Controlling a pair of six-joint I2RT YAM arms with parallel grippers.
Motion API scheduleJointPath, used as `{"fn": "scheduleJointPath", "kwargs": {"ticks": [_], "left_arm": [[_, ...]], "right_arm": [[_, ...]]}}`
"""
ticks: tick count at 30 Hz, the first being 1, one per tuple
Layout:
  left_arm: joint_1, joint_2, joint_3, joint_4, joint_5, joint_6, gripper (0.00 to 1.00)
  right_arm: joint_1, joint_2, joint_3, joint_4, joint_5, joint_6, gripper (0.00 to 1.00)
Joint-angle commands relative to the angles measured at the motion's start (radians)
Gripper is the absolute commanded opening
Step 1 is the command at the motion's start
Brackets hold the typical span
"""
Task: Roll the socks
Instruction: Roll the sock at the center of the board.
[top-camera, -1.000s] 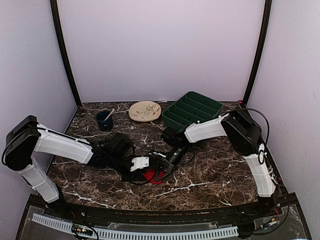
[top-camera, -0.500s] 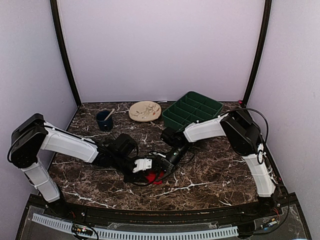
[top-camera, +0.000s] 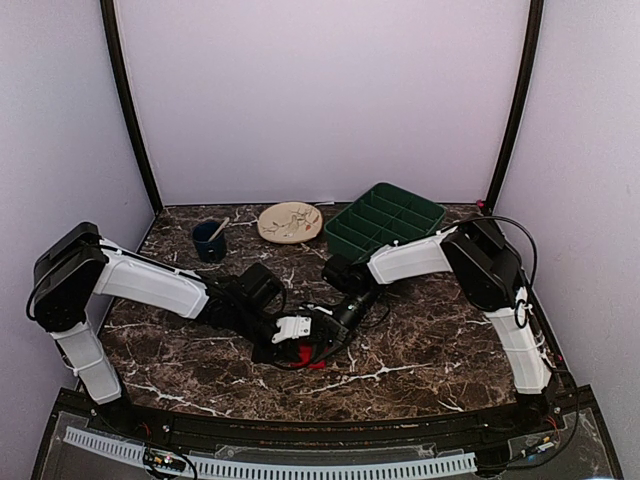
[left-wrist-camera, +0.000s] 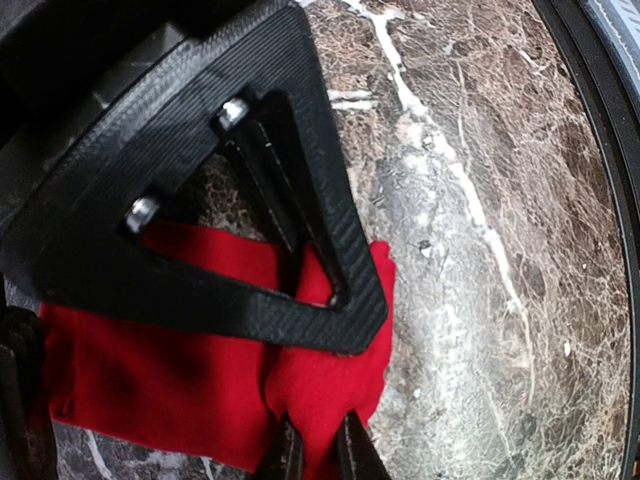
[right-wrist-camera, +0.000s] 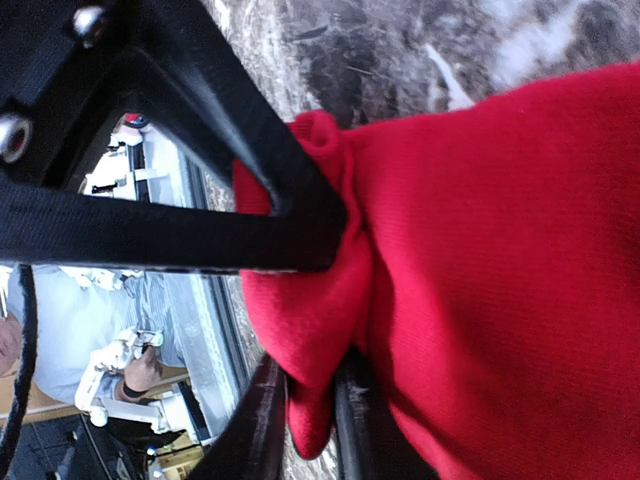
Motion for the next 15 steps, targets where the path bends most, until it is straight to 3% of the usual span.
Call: {"fn": "scheduleJointPath", "kwargs": {"ticks": [1, 7, 15], "left_arm": [[-0.001, 0.019, 0.016, -0.068, 0.042, -0.011, 0.08], [0.024, 0.02, 0.036, -0.118, 0.115, -0.025, 0.08], [0.051, 0.062, 0.096, -0.203, 0.198, -0.039, 0.09]], "right_arm": [[-0.01, -0.018, -0.042, 0.045, 0.083, 0.015, 0.22], [-0.035, -0.08, -0.126, 0.132, 0.085, 0.054, 0.3], [-0.067, -0.157, -0.246, 0.281, 0.08, 0.118, 0.34]]}}
